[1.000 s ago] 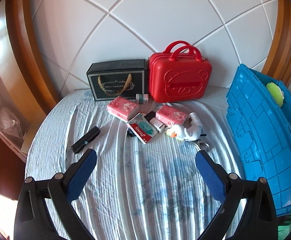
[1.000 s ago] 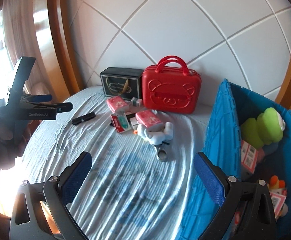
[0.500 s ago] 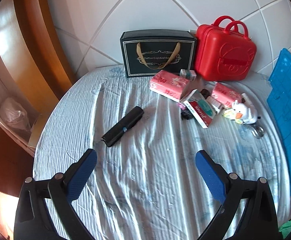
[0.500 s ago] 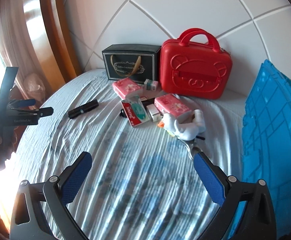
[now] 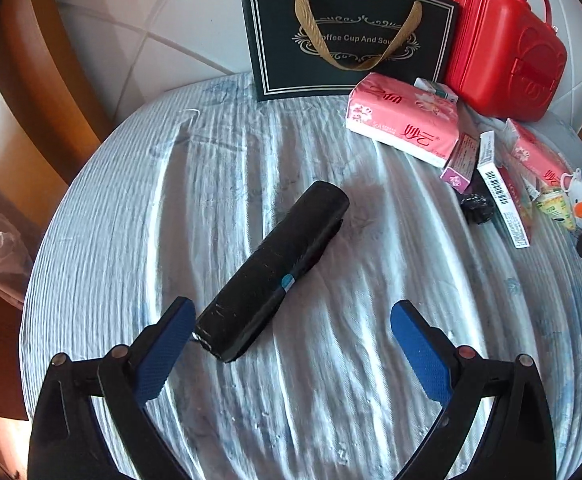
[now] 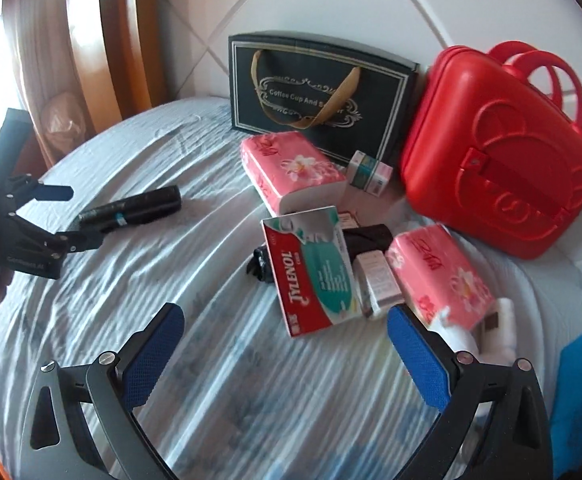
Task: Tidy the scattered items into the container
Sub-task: 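Grasp the black cylindrical case with the left tool while the right tool grasps the Tylenol box, then lift the black case and Tylenol box and carry both over the blue bin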
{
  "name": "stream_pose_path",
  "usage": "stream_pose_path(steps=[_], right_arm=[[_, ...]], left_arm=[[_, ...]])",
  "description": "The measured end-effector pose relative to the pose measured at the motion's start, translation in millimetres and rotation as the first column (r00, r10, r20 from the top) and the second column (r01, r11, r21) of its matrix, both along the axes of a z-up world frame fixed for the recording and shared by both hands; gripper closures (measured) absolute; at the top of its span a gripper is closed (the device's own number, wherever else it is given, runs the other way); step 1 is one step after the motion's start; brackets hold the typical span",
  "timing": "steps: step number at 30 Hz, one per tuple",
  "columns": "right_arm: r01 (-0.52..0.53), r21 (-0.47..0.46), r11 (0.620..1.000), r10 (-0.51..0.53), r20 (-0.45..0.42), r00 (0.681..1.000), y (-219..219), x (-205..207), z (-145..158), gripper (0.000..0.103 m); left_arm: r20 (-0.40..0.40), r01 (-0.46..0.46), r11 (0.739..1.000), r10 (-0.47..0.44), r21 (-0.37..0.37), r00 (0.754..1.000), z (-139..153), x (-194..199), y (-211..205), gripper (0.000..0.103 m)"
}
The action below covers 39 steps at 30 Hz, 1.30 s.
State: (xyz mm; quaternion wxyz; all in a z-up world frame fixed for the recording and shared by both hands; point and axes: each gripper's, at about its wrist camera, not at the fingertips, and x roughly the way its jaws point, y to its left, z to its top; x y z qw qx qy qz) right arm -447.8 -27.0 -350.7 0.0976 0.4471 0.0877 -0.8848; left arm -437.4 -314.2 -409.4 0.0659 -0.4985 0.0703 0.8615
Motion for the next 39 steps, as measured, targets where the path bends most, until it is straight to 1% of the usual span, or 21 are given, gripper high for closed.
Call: stream_pose_path(steps=[3, 7, 10, 11, 12, 13, 14, 15, 16, 17, 18, 19, 22, 26, 29, 31, 35, 39], right_arm=[[0.008, 0.013, 1.000, -0.008, 0.034, 0.999, 5.0, -31.6, -23.2, 0.000], [0.043, 0.021, 0.999, -0.044, 0.073, 0.996, 17.8, -62.6, -42.8, 0.000], [0.014, 0.044, 0.999, -0.019, 0.112, 0.994, 16.5, -75.8, -54.1, 0.001], [-0.004, 0.054, 0.999, -0.003, 0.128, 0.992, 14.1, -78.6, -58.3, 0.005], [-0.018, 0.067, 0.998, 0.008, 0.143, 0.990, 11.7, -81.4, -62.1, 0.010], [-0.026, 0.071, 0.997, 0.015, 0.154, 0.988, 10.2, -83.9, -64.7, 0.012], [-0.028, 0.058, 0.998, 0.019, 0.163, 0.987, 9.7, -85.7, -65.8, 0.015], [-0.027, 0.048, 0.999, 0.019, 0.165, 0.986, 9.2, -87.1, -65.4, 0.019], [-0.030, 0.033, 0.999, 0.024, 0.175, 0.984, 7.6, -88.2, -65.0, 0.025], [-0.035, 0.017, 0.999, 0.031, 0.194, 0.980, 5.0, -89.0, -64.9, 0.030], [-0.036, 0.021, 0.999, 0.031, 0.192, 0.981, 1.9, -88.0, -63.5, 0.030], [-0.037, 0.014, 0.999, 0.034, 0.191, 0.981, -0.7, -85.8, -62.1, 0.030], [-0.013, -0.006, 1.000, 0.014, 0.195, 0.981, -4.7, -76.1, -59.8, 0.030], [0.019, -0.046, 0.999, -0.010, 0.192, 0.981, -5.2, -58.0, -53.7, 0.031], [0.031, -0.068, 0.997, -0.017, 0.191, 0.981, -4.9, -43.0, -45.4, 0.031], [0.043, -0.080, 0.996, -0.027, 0.187, 0.982, -2.6, -29.9, -38.6, 0.031], [0.072, -0.114, 0.991, -0.050, 0.187, 0.981, 5.6, 0.4, -23.6, 0.031], [0.095, -0.145, 0.985, -0.067, 0.188, 0.980, 9.0, 34.9, -7.9, 0.031]], left_arm=[[0.007, 0.005, 1.000, -0.005, -0.019, 1.000, -11.9, -15.4, -0.7, 0.003], [0.028, 0.009, 1.000, -0.008, -0.027, 1.000, -27.0, -32.1, -0.6, 0.007], [0.059, 0.026, 0.999, -0.024, -0.030, 0.998, -39.1, -36.6, 3.2, 0.009], [0.071, 0.029, 0.999, -0.026, -0.035, 0.997, -43.9, -36.9, 3.5, 0.008], [0.061, 0.020, 1.000, -0.019, -0.014, 0.998, -43.2, -36.4, 1.0, 0.011], [0.070, 0.004, 1.000, -0.005, 0.007, 0.998, -43.4, -37.4, -2.3, 0.013], [0.071, -0.010, 1.000, 0.008, 0.028, 0.997, -42.6, -37.6, -5.3, 0.016], [0.068, -0.016, 0.999, 0.013, 0.046, 0.998, -41.5, -36.5, -7.3, 0.025], [0.068, -0.015, 0.998, 0.011, 0.068, 0.998, -40.1, -34.9, -8.6, 0.037], [0.061, -0.013, 0.997, 0.009, 0.074, 0.998, -38.2, -32.8, -8.8, 0.046], [0.059, -0.012, 0.997, 0.007, 0.083, 0.998, -36.2, -30.3, -9.2, 0.058], [0.065, -0.010, 0.995, 0.004, 0.100, 0.998, -34.8, -27.7, -9.4, 0.061], [0.065, -0.011, 0.993, 0.004, 0.120, 0.998, -31.6, -15.8, -8.5, 0.065], [0.054, -0.045, 0.986, 0.037, 0.159, 0.998, -25.0, 6.0, -11.1, 0.066], [0.050, -0.062, 0.983, 0.055, 0.174, 0.997, -22.6, 17.1, -14.1, 0.067], [0.048, -0.071, 0.982, 0.064, 0.176, 0.997, -20.4, 25.0, -12.5, 0.068], [0.035, -0.080, 0.980, 0.074, 0.180, 0.997, -7.1, 50.6, -8.7, 0.069], [0.038, -0.077, 0.984, 0.072, 0.161, 0.997, 6.3, 74.8, -1.1, 0.069]])
